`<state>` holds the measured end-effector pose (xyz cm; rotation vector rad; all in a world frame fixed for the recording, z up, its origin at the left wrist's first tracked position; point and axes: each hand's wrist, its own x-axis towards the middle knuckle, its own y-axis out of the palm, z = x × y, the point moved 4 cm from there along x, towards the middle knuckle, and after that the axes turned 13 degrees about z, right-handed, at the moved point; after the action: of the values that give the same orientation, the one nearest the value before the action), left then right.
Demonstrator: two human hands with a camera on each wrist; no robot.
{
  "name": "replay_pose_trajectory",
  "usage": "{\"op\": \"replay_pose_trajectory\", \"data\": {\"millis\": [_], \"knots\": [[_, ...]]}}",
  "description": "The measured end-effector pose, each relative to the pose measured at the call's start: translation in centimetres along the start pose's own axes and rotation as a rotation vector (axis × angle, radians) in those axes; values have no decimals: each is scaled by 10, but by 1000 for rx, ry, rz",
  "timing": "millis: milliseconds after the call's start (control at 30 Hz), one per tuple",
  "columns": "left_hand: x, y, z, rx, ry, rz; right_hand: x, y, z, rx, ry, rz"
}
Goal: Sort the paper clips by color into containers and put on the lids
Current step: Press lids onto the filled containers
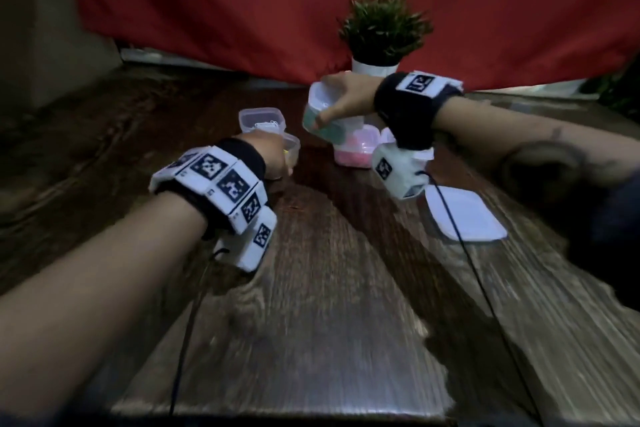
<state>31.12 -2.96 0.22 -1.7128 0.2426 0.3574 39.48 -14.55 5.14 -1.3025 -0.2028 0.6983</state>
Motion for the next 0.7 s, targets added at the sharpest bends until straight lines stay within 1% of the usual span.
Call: {"op": "replay_pose_trajectory", "data": {"millis": [67,167,233,333,433,500,567,700], "knots": [[4,2,10,44,-60,20,22,5,3,16,-2,-1],[5,8,18,57,-105,-6,45,16,7,41,1,25],[-4,10,17,123,-74,-24,56,22,9,7,2,50],[-18,16,13,182,-26,21,67,33,8,-84,27,79],[-27,18,12,199,8,18,72,45,4,-154,51,140],[-28,18,15,172,-6,-2,72,50,2,-161,63,160],[-28,16,18,130,-31,-29,69,52,2,-223,82,145],[-26,16,18,83,-61,-68,54,37,6,-280,46,90]]}}
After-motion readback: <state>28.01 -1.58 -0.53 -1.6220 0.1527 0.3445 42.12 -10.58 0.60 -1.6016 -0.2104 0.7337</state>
